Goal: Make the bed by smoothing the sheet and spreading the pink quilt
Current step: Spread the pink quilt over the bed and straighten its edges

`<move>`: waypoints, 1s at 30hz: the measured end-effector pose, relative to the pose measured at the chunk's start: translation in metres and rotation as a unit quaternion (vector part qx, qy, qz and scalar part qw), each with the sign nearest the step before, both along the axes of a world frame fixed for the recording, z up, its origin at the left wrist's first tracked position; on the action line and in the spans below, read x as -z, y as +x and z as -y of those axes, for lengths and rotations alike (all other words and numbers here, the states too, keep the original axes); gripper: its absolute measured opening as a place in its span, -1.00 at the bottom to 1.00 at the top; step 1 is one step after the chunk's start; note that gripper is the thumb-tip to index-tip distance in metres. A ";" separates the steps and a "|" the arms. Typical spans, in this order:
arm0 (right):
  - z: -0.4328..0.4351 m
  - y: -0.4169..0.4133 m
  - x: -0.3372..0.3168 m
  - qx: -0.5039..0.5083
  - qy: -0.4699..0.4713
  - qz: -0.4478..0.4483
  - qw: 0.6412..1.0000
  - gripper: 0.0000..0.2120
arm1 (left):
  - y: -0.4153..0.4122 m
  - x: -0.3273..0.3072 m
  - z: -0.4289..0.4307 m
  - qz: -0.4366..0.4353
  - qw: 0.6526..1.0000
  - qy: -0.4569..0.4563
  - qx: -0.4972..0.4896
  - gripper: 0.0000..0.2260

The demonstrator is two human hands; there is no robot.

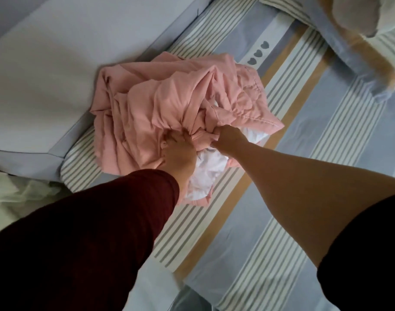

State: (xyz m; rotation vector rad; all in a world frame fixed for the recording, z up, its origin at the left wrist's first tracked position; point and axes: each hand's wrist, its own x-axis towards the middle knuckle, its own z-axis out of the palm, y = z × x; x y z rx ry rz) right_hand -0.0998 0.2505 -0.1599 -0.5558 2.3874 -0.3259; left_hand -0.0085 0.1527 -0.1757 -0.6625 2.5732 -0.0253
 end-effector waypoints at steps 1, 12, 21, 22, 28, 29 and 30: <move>-0.005 0.005 -0.004 0.004 0.001 0.008 1.000 -0.62 | -0.001 -0.010 0.003 -0.023 0.999 0.002 0.040 -0.62; -0.112 0.044 -0.112 0.197 -0.152 0.166 0.954 -0.68 | 0.012 -0.123 -0.068 -0.123 0.975 0.182 -0.042 -0.81; -0.285 0.081 -0.176 0.290 -0.267 0.281 0.875 -0.39 | 0.051 -0.205 -0.239 -0.141 0.888 0.405 -0.168 -0.84; -0.307 0.086 -0.181 0.285 -0.268 0.275 0.878 -0.41 | 0.056 -0.209 -0.260 -0.136 0.880 0.419 -0.176 -0.81; -0.413 0.115 -0.201 0.320 -0.234 0.256 0.882 -0.19 | 0.074 -0.234 -0.364 -0.097 0.820 0.512 -0.236 -0.78; -0.426 0.120 -0.209 0.325 -0.234 0.259 0.879 -0.19 | 0.075 -0.237 -0.376 -0.087 0.818 0.513 -0.243 -0.79; -0.439 0.126 -0.215 0.331 -0.237 0.268 0.873 -0.19 | 0.075 -0.239 -0.387 -0.070 0.813 0.522 -0.249 -0.80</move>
